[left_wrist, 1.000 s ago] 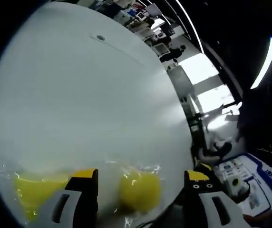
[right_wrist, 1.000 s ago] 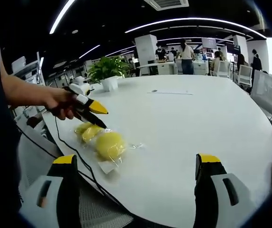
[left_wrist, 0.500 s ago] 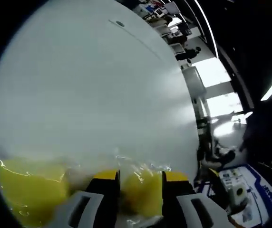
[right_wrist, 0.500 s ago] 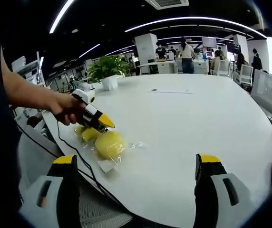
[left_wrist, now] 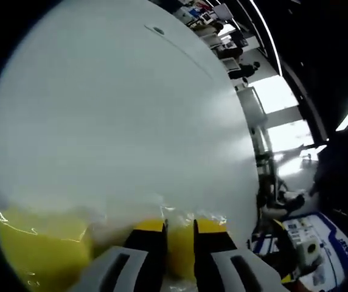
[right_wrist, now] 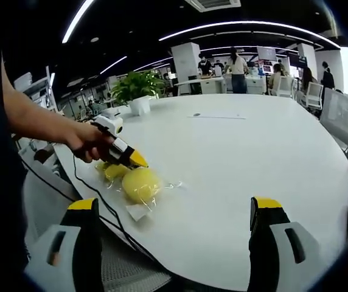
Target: Compare the silicone blocks by pressing each to a similar depth, holding the contact briefly, and releasing to observe deformation and rebound differences across the visible hardness samples.
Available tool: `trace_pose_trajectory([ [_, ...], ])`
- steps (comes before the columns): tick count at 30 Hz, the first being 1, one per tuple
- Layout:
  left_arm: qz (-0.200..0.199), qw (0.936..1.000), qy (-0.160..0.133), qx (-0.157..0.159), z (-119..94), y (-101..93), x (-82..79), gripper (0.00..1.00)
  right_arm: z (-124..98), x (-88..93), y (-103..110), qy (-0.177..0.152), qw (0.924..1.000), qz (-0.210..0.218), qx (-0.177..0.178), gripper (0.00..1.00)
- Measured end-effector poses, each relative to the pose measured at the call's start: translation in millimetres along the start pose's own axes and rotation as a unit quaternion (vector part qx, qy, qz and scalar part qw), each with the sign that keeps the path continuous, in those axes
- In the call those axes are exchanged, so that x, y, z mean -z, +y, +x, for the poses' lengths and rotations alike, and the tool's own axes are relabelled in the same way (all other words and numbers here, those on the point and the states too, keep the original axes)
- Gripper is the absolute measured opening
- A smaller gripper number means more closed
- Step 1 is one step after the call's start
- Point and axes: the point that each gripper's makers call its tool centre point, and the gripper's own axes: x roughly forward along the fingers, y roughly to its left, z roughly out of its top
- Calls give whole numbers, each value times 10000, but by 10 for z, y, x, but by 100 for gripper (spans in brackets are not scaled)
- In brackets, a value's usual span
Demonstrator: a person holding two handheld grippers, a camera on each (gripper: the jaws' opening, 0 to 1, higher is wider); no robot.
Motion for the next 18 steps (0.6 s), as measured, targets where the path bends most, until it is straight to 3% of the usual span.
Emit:
trace_pose_trajectory([
  [9, 169, 9999, 33, 12, 10, 20, 1, 0, -19, 5, 0, 10, 10000, 1, 32, 96],
  [18, 110, 9999, -15, 49, 9, 13, 9, 0, -10, -3, -2, 3, 10000, -24, 16, 96],
])
